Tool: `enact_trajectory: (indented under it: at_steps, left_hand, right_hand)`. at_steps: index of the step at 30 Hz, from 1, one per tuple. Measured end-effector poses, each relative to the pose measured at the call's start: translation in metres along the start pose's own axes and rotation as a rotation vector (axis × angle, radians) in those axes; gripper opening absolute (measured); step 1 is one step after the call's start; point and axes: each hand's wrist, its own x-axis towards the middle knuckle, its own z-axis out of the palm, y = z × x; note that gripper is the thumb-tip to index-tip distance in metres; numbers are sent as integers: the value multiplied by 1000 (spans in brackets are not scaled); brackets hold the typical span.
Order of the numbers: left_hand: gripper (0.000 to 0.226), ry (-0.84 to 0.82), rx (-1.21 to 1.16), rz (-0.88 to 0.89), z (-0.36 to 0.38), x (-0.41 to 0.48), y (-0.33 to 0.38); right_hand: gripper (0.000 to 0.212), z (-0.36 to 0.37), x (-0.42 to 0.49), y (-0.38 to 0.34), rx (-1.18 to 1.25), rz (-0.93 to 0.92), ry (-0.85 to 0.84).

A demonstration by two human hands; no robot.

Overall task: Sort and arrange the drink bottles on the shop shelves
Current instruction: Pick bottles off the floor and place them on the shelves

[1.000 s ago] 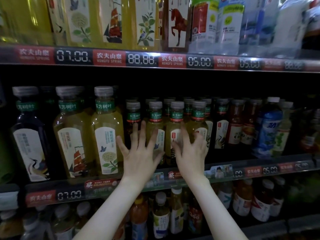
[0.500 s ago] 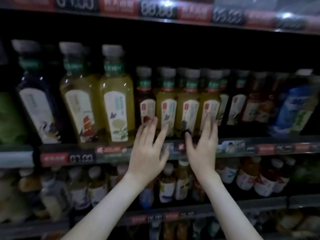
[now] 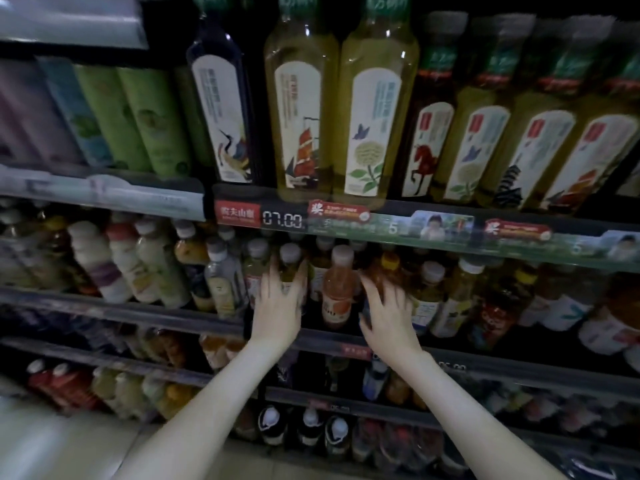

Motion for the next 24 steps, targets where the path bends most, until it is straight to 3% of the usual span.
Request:
enact_trajectory:
  at_steps: [5,13,16,20,24]
  left_hand:
    - [75,-80,-45,39,2,34,-7]
    - [53,11,-183,77,9,4,-7]
    - [65,1,-260,182,19,-23,-17]
    - [69,-21,-296,150,14,-41,-29]
    - [96,-68,-243,250,6,-49,-41]
  right_hand:
    - [81,1,15,-13,-45,-32,6]
    - [70,7,22,-36,281,-83,-31]
    - [77,14,24,-47,388,-66,-144]
    - [95,30,31,-63,452,-14,-391]
    - [93,46,33,-74,481,41,-444]
